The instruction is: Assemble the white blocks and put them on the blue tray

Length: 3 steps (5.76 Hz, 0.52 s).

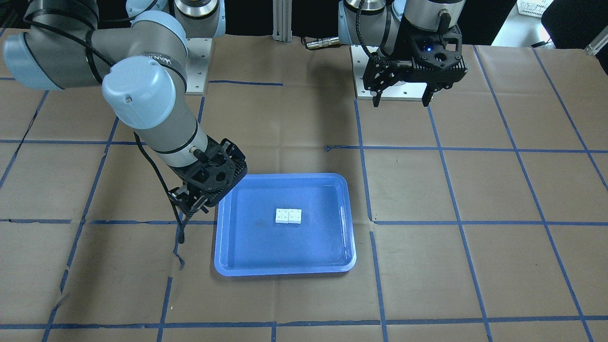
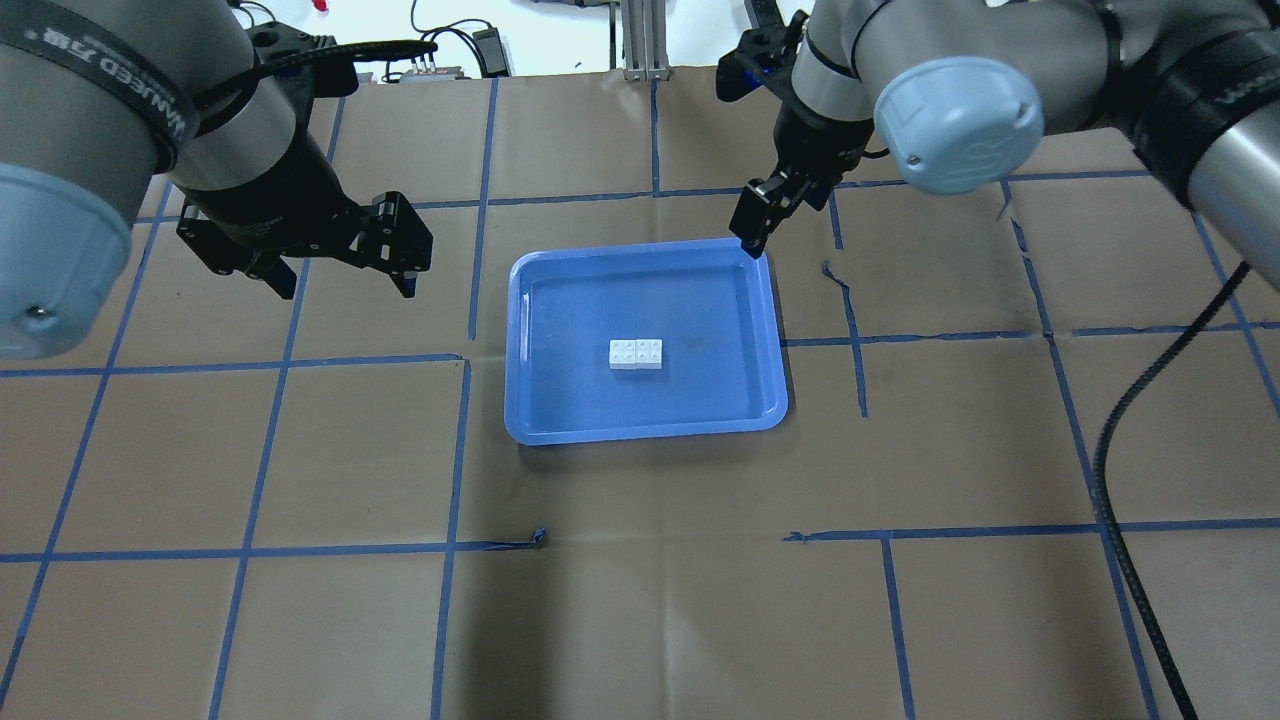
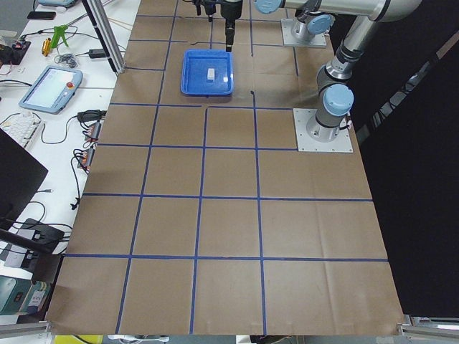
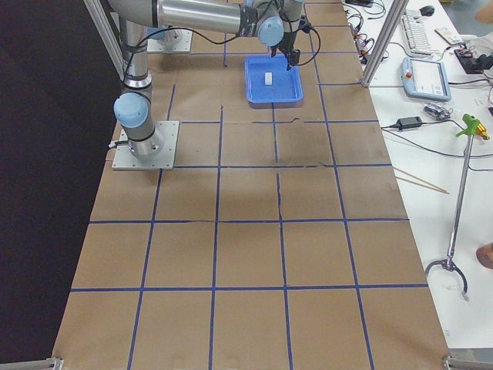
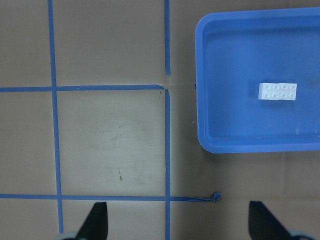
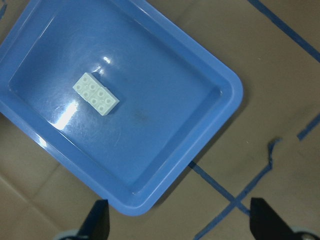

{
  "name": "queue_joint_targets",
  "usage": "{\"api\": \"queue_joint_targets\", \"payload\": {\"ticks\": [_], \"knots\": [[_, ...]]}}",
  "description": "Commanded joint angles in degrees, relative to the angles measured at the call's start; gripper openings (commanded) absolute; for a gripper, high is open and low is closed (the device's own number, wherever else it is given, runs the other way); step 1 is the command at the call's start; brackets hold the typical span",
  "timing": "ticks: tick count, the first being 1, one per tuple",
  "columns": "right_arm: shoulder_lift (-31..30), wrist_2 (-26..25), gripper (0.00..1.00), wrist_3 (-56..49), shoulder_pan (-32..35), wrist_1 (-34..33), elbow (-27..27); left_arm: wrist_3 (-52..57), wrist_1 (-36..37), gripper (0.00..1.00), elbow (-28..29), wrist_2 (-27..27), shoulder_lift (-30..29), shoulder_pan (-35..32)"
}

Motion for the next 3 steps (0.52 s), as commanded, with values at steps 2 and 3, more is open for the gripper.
{"api": "queue_joint_targets", "payload": {"ticks": [2, 3], "knots": [[-8.45, -1.82, 1.00, 23.15, -4.47, 12.55, -1.62, 0.00, -0.01, 0.99, 0.26, -0.08, 0.07, 0.25], [-10.58, -2.35, 1.00, 27.38, -4.65, 15.12, -1.10, 0.00, -0.01, 0.99, 0.26, -0.08, 0.07, 0.25]]}}
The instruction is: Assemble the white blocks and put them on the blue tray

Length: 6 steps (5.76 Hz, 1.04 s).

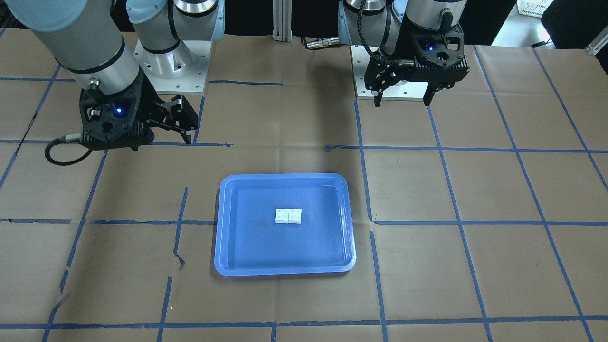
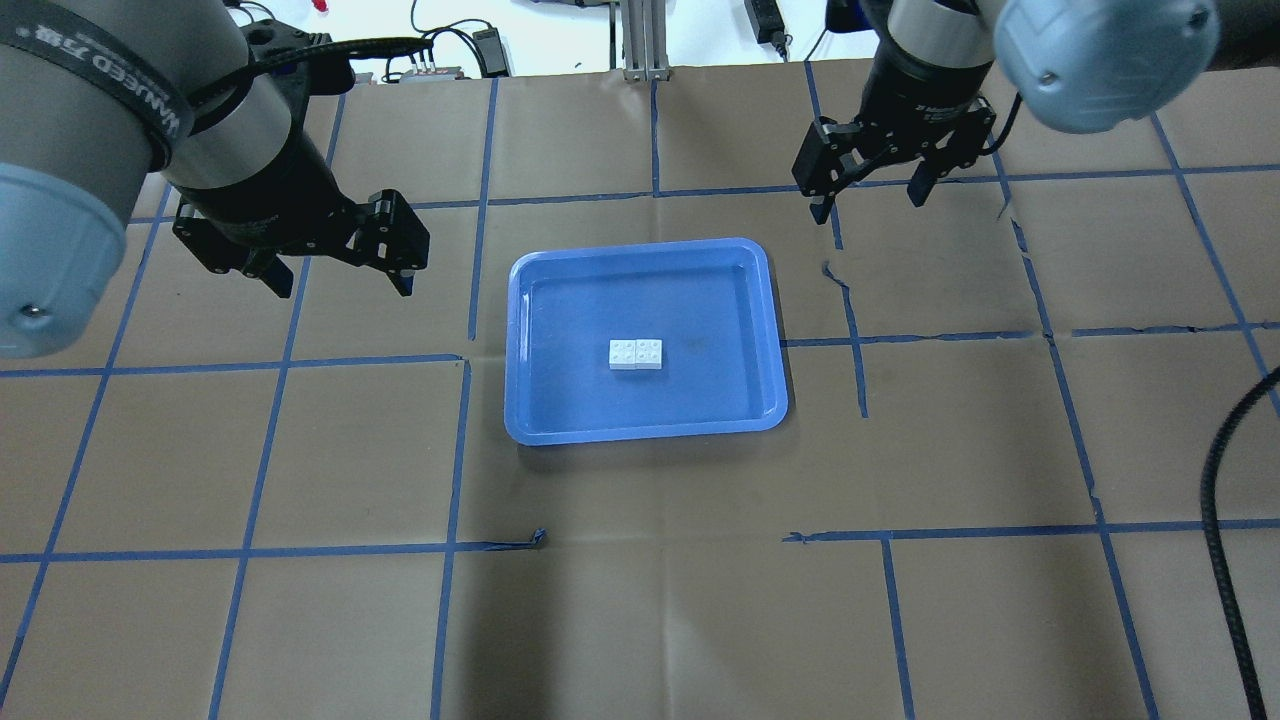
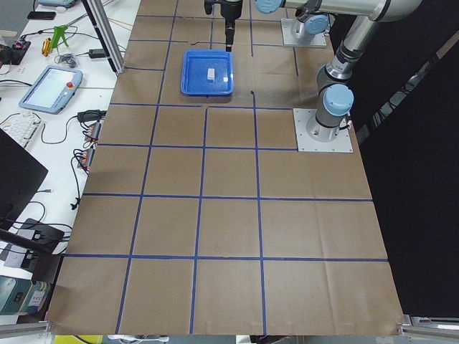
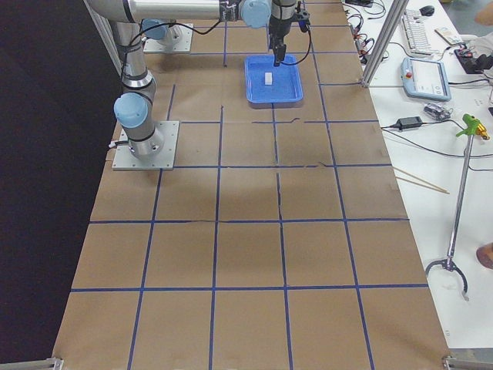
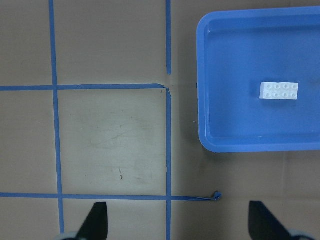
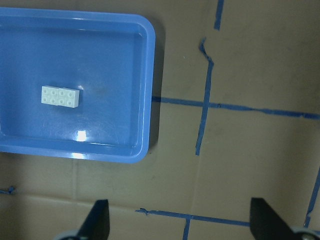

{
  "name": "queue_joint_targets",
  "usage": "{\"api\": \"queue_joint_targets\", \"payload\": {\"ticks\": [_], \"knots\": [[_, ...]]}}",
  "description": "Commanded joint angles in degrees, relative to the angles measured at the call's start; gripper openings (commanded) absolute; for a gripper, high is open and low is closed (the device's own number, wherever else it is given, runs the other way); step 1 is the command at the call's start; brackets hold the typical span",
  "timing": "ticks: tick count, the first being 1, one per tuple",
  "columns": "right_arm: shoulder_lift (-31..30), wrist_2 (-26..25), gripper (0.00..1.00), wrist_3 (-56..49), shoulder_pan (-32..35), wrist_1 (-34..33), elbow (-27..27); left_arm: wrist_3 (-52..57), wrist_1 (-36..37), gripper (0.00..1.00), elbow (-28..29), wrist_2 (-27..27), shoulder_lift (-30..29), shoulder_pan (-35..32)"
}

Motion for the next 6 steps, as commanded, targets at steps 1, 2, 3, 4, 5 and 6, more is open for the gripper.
{"api": "queue_joint_targets", "payload": {"ticks": [1, 2, 3, 4, 5, 6], "knots": [[-4.73, -0.53, 1.00, 6.67, -0.76, 4.71, 0.66, 0.17, -0.09, 0.99, 0.04, 0.07, 0.00, -0.07], [-5.62, -2.62, 1.00, 6.78, -1.03, 5.42, 0.67, 0.18, -0.18, 0.99, 0.13, 0.07, 0.00, -0.07], [-5.63, -3.69, 1.00, 6.78, -1.21, 5.25, 0.67, 0.18, -0.18, 0.99, 0.22, 0.15, 0.00, -0.07], [-5.63, -3.52, 1.00, 7.39, -1.12, 5.08, 0.75, 0.18, -0.18, 0.99, 0.30, 0.15, 0.00, -0.07], [-5.55, -3.52, 1.00, 7.48, -1.12, 4.99, 0.75, 0.26, -0.26, 0.99, 0.31, 0.15, 0.00, -0.07], [-5.46, -3.52, 1.00, 7.48, -1.12, 4.99, 0.75, 0.26, -0.26, 0.99, 0.31, 0.15, 0.00, -0.07]]}}
